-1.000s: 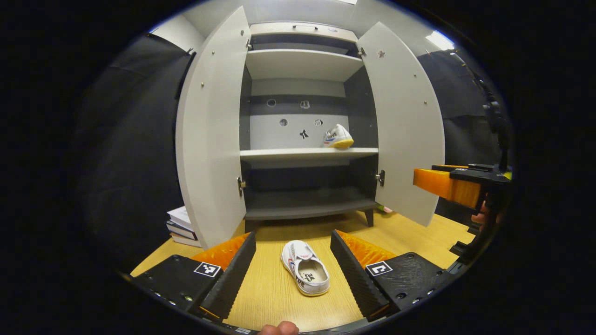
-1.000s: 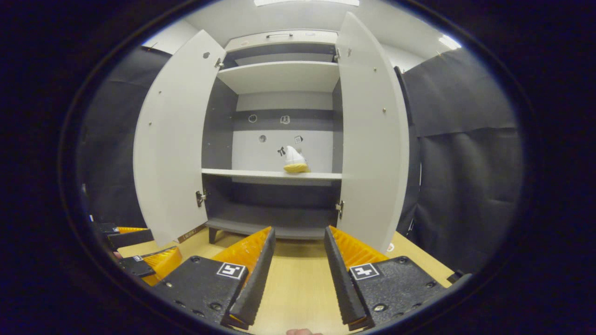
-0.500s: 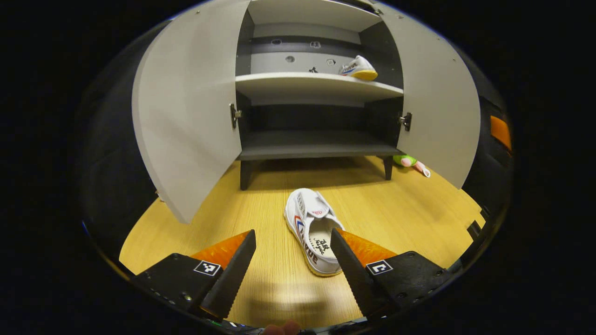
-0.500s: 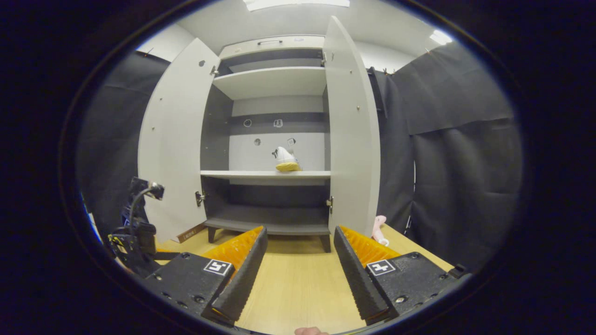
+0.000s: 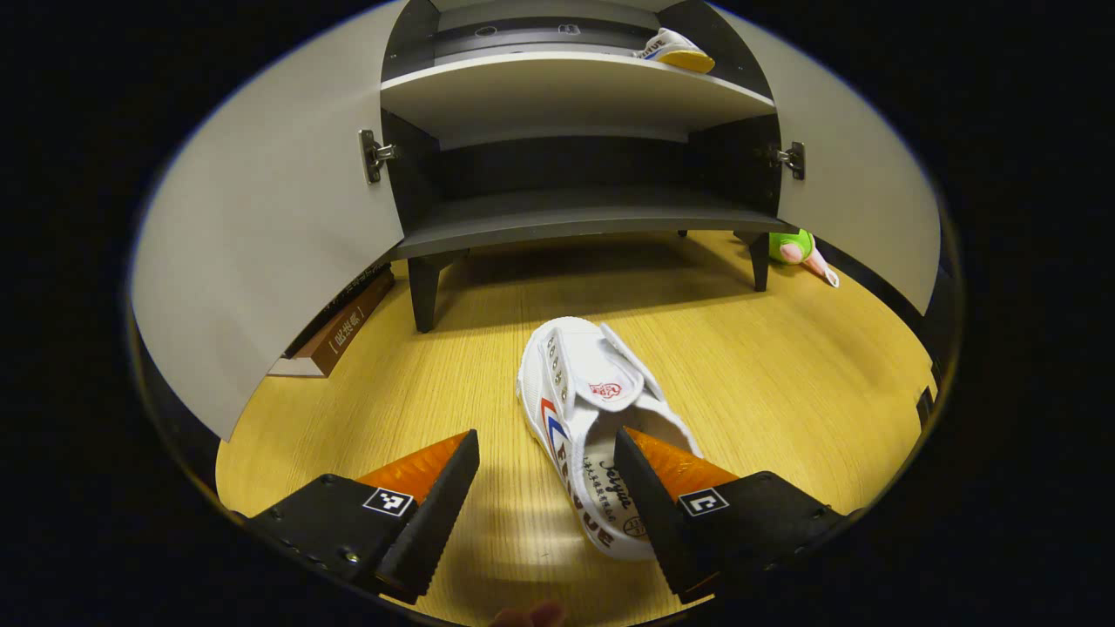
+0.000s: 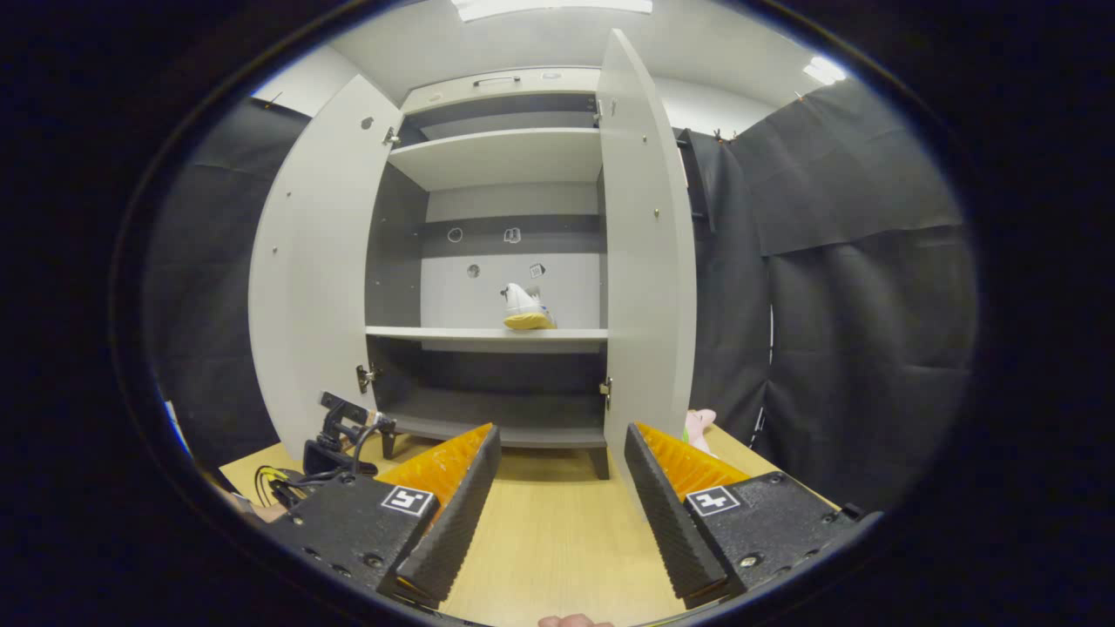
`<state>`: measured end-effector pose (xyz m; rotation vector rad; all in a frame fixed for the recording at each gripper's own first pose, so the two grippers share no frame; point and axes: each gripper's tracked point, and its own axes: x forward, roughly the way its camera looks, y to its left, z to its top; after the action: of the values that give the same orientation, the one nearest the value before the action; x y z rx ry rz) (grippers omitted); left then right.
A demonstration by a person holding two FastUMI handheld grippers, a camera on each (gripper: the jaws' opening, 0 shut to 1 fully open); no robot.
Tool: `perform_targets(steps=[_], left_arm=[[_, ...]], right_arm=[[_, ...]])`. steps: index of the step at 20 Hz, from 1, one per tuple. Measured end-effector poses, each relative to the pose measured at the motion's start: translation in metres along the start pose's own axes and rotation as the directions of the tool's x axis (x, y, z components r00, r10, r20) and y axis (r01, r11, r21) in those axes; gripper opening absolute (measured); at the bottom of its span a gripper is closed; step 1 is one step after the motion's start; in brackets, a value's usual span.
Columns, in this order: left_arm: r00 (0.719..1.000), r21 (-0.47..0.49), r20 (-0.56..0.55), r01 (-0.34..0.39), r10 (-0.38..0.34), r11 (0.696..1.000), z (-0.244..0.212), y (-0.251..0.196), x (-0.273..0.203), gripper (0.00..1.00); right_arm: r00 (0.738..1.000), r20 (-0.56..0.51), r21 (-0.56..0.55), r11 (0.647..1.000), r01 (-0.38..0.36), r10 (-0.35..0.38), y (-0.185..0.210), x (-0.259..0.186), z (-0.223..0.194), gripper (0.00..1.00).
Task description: Grab one shoe with the right hand and put it into the shoe cabinet, grab the other shoe with the left hand and put it into the shoe cabinet; then close the right door with the right hand and the left door with the left hand.
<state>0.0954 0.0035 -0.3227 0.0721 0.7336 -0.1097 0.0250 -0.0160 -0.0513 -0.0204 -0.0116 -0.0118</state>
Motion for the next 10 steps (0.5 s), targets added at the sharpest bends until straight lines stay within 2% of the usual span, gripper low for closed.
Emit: perform_targets(steps=[3,10], left_arm=[[0.998,-0.018,-0.009,0.065,-0.065,0.998,0.004,-0.009,0.018,0.96],[0.995,-0.021,0.03,0.096,-0.095,0.995,0.022,-0.005,0.053,0.95]], right_arm=[[1.0,0.001,-0.011,1.0,0.01,-0.01,-0.002,0.005,0.004,0.91],[1.0,-0.014,-0.018,1.0,0.011,-0.012,0.0,0.022,0.005,0.91]])
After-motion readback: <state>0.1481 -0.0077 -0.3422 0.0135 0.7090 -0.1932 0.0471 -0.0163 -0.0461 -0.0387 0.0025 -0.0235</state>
